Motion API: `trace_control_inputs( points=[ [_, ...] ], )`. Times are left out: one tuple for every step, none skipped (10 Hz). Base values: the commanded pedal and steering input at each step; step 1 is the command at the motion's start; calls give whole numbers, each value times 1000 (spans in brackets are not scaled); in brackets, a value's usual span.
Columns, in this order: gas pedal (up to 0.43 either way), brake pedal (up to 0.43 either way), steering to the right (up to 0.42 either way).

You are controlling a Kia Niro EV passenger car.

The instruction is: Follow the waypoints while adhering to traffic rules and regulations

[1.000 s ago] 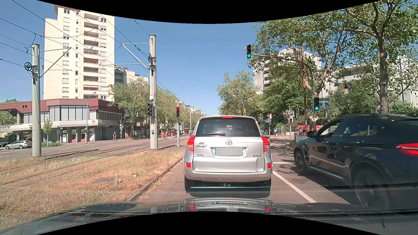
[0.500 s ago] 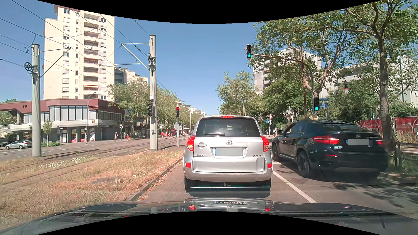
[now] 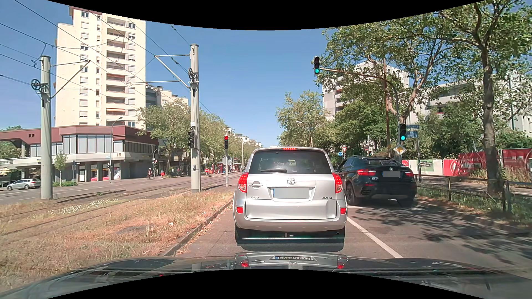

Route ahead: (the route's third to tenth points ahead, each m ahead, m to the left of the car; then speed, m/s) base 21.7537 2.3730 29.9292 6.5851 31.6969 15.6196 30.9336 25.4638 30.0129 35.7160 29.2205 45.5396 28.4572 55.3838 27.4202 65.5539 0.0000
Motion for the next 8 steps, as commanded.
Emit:
trace_control_inputs(
  points=[
    [0, 213, -4],
    [0, 213, -4],
    [0, 213, -4],
    [0, 213, -4],
    [0, 213, -4],
    [0, 213, -4],
    [0, 213, -4],
    [0, 220, -4]
  ],
)
